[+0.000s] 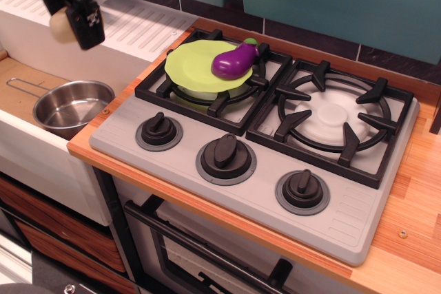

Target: Put eggplant on plate and largepotato in pot or pan in sink

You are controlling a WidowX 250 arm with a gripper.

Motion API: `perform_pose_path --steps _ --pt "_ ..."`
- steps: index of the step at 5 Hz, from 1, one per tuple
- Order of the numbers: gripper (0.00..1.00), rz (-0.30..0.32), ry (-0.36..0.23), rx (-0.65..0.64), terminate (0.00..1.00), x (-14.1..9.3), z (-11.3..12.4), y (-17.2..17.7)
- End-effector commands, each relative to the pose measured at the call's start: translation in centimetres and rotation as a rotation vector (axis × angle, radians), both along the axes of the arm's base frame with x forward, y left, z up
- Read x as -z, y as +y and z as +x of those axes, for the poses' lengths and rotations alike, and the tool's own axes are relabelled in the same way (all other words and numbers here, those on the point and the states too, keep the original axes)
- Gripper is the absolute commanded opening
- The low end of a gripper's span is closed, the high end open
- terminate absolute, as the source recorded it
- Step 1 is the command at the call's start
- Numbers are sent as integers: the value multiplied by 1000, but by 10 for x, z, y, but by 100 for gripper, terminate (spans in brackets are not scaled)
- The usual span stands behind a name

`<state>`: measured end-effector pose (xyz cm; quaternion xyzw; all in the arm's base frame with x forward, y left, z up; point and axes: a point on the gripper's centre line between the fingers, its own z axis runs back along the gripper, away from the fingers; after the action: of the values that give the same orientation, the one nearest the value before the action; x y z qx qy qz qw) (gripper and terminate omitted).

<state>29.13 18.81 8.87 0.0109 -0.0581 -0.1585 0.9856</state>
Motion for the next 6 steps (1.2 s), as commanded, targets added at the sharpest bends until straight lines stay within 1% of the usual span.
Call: perform_pose_path --steps 1,2,3,4,5,6 --pt "0 -11 -66 -2 0 -8 23 19" --pt "0 -46 -55 -13 0 3 23 25" --pt "0 -74 -39 -57 0 16 14 23" --pt "0 -82 -37 -88 0 24 5 14" --pt "0 -85 -14 -124 0 24 -3 3" --pt "100 -96 -20 -134 0 20 -11 -6"
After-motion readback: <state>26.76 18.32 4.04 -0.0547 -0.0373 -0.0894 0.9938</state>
